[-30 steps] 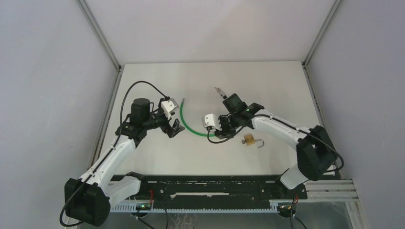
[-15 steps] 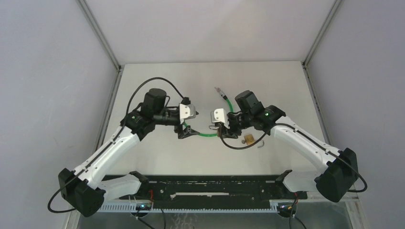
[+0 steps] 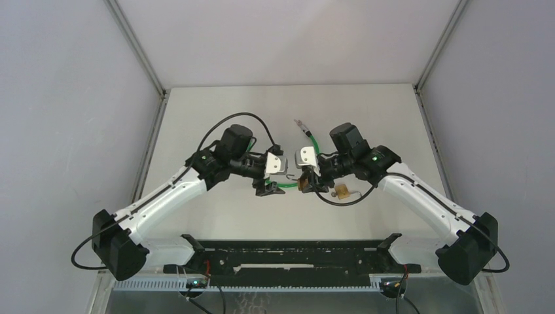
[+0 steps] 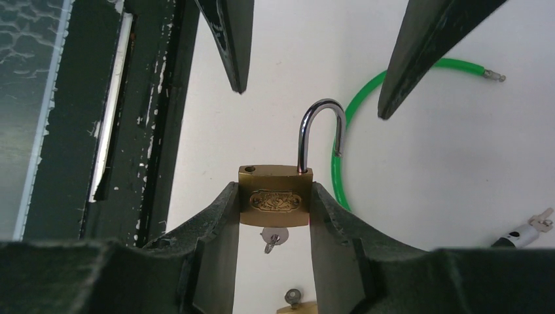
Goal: Lock with the key
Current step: Lock the lock.
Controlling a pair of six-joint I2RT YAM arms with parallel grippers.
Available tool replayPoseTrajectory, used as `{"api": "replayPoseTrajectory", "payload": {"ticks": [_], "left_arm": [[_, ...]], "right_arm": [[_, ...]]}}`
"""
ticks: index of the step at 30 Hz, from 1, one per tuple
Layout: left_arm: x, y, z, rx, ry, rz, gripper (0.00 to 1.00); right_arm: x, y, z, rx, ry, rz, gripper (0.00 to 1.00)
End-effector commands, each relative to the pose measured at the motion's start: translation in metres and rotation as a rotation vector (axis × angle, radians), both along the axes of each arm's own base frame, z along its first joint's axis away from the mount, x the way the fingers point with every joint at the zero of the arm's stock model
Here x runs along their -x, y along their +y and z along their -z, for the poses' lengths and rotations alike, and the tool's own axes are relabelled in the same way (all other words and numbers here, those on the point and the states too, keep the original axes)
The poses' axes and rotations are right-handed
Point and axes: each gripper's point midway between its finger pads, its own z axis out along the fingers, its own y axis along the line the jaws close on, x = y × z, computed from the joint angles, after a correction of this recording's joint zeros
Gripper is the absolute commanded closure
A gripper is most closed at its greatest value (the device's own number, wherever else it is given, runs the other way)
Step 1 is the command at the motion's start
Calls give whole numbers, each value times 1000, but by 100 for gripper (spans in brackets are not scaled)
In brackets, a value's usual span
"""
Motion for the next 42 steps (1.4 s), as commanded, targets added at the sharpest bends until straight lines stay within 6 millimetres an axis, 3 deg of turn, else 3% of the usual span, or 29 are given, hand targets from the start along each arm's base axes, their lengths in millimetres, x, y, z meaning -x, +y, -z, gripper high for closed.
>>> {"api": "replayPoseTrajectory", "payload": {"ticks": [1, 14, 31, 34, 42], "left_arm": [[-7, -19, -24, 65, -80, 20, 23], [-5, -27, -14, 74, -43, 21, 57], [2, -31, 1, 66, 26, 22, 82], [1, -30, 3, 60, 34, 8, 82], [-1, -30, 7, 56, 56, -28, 67]], "right_arm": [[5, 6, -25, -72, -3, -29, 100], [2, 4, -19, -62, 12, -17, 100], [-4, 3, -20, -63, 2, 16, 100], [-7, 2, -21, -67, -6, 30, 100], [-10, 1, -23, -72, -22, 47, 100]]}}
